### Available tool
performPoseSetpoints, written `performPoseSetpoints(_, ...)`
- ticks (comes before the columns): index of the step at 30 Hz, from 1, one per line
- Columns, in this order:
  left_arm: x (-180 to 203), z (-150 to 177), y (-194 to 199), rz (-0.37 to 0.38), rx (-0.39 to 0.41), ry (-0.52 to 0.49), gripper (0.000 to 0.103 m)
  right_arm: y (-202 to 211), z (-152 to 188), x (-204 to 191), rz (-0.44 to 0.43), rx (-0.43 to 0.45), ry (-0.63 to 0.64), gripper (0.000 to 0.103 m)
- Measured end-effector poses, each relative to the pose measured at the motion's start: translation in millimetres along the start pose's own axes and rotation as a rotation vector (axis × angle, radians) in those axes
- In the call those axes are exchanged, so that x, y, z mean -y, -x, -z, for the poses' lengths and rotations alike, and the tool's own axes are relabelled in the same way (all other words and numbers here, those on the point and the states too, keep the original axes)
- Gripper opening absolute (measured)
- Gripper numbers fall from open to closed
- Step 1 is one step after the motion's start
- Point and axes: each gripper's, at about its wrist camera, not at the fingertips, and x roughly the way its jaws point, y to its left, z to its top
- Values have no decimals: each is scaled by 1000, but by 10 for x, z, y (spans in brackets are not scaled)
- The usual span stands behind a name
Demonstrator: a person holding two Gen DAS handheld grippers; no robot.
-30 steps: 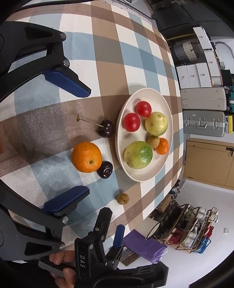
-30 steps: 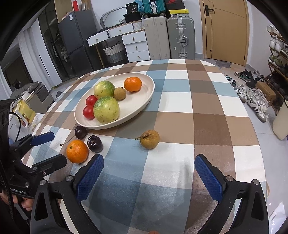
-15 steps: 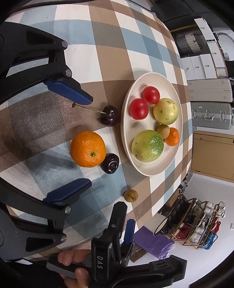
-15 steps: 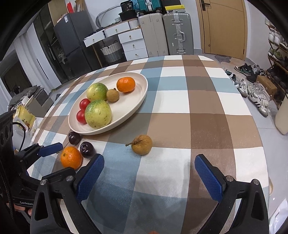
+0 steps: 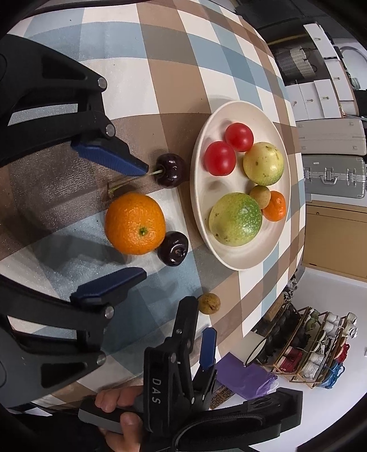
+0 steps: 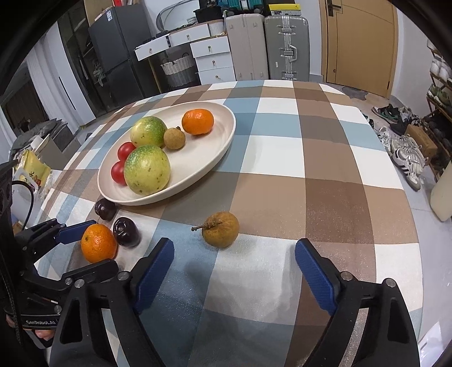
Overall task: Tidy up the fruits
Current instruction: 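Grasp a second mandarin with the left gripper while the right grasps the brown pear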
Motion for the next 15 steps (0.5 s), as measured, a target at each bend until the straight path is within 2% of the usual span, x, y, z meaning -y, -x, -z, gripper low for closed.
performPoseSetpoints(1,0,4,4,-2,2,-1,53,-2,-2,-10,-3,1,5,86)
performPoseSetpoints(4,-27,5,19,14,9,12,40,-18,-15,-39,2,0,24,83)
performPoseSetpoints(15,-99,34,142,31,39,37,38,-7,-23,-118,7,10,58,73)
